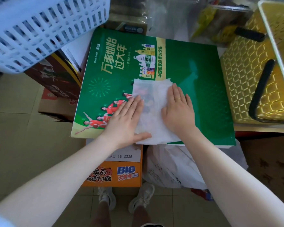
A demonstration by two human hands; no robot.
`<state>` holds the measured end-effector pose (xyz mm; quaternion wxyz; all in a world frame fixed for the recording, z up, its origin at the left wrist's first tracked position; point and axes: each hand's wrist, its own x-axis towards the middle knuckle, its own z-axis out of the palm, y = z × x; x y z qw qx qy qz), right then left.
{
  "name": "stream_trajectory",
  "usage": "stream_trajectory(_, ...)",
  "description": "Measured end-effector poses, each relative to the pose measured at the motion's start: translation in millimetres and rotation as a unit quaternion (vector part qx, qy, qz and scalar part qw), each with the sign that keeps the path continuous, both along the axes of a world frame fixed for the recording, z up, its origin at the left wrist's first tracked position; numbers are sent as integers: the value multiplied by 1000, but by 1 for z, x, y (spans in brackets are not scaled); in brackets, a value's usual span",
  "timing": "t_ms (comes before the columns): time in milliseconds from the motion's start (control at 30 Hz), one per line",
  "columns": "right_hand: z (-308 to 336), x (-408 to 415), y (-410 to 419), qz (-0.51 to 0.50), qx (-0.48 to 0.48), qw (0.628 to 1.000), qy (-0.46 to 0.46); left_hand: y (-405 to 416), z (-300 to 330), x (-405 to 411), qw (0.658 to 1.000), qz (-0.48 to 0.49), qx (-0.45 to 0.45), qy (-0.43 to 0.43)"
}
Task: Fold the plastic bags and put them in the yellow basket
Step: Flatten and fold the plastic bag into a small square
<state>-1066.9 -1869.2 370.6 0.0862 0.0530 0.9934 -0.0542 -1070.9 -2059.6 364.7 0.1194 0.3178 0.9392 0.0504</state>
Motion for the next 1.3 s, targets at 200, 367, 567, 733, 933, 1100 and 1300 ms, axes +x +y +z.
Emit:
stream_trajectory(200,-4,-1,2,-24,-3,1000,3,7,2,4,980,-126,89,125)
stream_trajectory(367,-1,-10,5,114,39,991,52,5,-3,-1,977,-169,67,108)
stream_trajectory(567,-7,-26,18,123,-16,991,-53,-15,-3,0,981,-177,-16,81)
stream_trajectory(733,-3,-36,18,66,-36,994,-79,-24,-5,9,981,-162,15,103)
stream_trajectory(933,20,-5,29,106,-234,964,66,-17,-10,25,962,-164,175,131)
stream_trajectory(1100,15,31,44,164,-207,964,-22,-16,-9,20,958,-172,204,109)
stream_trajectory(1300,35,50,38,117,-310,932,-146,-25,14,32,943,-66,324,-26)
